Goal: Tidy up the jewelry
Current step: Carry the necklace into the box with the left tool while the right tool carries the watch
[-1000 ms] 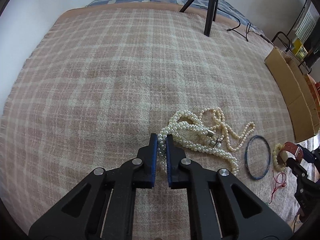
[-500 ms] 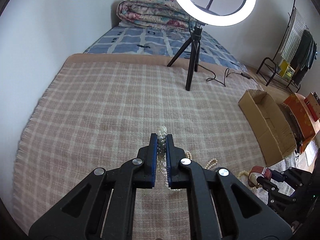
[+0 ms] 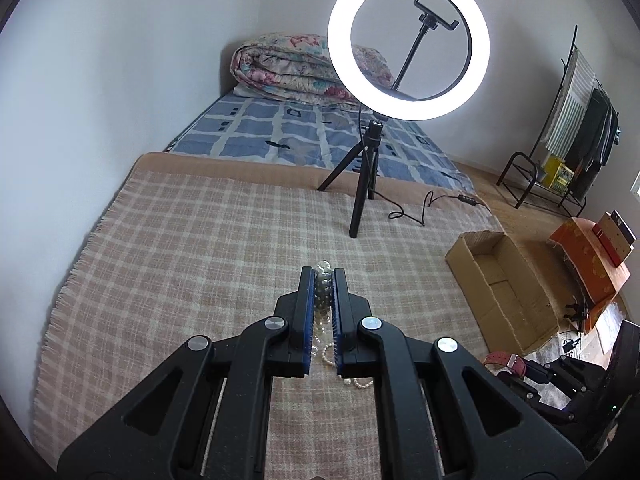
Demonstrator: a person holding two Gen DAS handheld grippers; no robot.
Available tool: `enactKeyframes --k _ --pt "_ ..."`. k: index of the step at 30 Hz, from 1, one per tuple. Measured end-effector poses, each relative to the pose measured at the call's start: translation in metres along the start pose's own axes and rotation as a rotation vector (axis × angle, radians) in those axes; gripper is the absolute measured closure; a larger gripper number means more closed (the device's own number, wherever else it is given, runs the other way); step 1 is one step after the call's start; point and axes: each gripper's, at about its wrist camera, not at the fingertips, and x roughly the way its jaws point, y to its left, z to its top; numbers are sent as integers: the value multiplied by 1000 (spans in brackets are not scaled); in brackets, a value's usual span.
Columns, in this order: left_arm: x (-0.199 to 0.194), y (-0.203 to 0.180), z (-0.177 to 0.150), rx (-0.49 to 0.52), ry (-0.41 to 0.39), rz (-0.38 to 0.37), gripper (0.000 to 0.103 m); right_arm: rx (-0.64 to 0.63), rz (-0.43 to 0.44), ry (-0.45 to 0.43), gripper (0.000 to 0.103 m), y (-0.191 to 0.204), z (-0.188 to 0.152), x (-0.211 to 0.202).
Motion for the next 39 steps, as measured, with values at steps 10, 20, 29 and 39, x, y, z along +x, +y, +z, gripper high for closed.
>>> enactKeyframes --k 10,20,29,39 --pt "-17 -35 21 18 -54 -73 97 98 -20 -61 83 -37 6 -23" --pt "-18 -88 31 62 -66 -164 97 226 -101 -111 83 -95 5 -44" --pt "-2 -140 39 116 -52 -226 97 346 -160 -93 83 -149 -13 -48" --pt "22 -208 55 190 -50 -295 97 437 -186 -59 83 -188 -34 -41"
